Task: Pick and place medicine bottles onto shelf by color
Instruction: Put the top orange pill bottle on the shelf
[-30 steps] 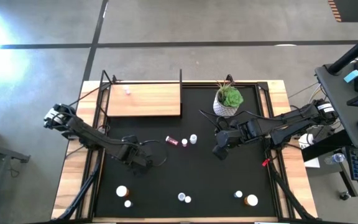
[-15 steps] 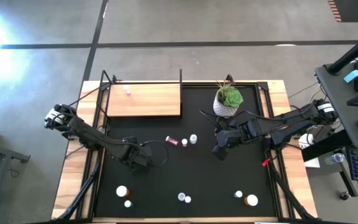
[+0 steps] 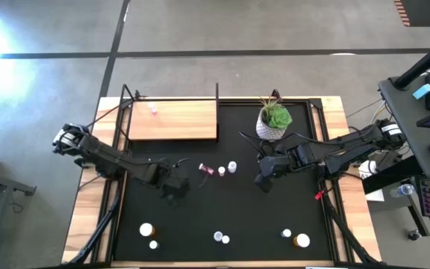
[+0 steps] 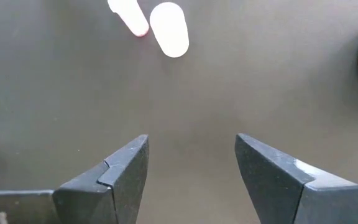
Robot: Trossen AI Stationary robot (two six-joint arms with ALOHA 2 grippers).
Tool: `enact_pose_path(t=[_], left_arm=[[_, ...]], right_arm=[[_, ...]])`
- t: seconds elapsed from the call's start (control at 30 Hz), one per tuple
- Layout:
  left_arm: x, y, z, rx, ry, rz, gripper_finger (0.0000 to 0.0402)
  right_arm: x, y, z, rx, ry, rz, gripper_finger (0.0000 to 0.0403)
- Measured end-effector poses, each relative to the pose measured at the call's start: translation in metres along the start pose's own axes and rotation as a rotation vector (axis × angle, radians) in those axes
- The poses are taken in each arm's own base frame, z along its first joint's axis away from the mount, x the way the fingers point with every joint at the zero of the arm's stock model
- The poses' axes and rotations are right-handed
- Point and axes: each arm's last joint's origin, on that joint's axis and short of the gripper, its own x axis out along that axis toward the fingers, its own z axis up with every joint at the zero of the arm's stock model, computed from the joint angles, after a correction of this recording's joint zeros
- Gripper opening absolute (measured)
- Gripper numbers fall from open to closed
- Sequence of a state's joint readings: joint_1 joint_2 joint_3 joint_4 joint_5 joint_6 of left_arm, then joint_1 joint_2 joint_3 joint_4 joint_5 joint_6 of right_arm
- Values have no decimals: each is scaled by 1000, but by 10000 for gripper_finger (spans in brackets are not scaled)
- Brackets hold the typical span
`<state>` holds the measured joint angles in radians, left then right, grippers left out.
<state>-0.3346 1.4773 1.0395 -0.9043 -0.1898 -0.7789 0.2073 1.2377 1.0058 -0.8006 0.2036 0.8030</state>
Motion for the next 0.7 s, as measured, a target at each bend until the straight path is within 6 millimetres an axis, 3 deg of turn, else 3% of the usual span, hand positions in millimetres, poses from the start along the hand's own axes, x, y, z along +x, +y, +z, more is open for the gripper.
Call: enact_pose_path(t=[0.3, 0.7], left_arm=[[-11, 49, 43, -98, 28, 91, 188], [-11, 149, 80, -156, 62, 192, 189]], right_arm=[[0, 0, 0, -1, -1, 0, 228], [0, 0, 0, 0, -5, 5, 228]])
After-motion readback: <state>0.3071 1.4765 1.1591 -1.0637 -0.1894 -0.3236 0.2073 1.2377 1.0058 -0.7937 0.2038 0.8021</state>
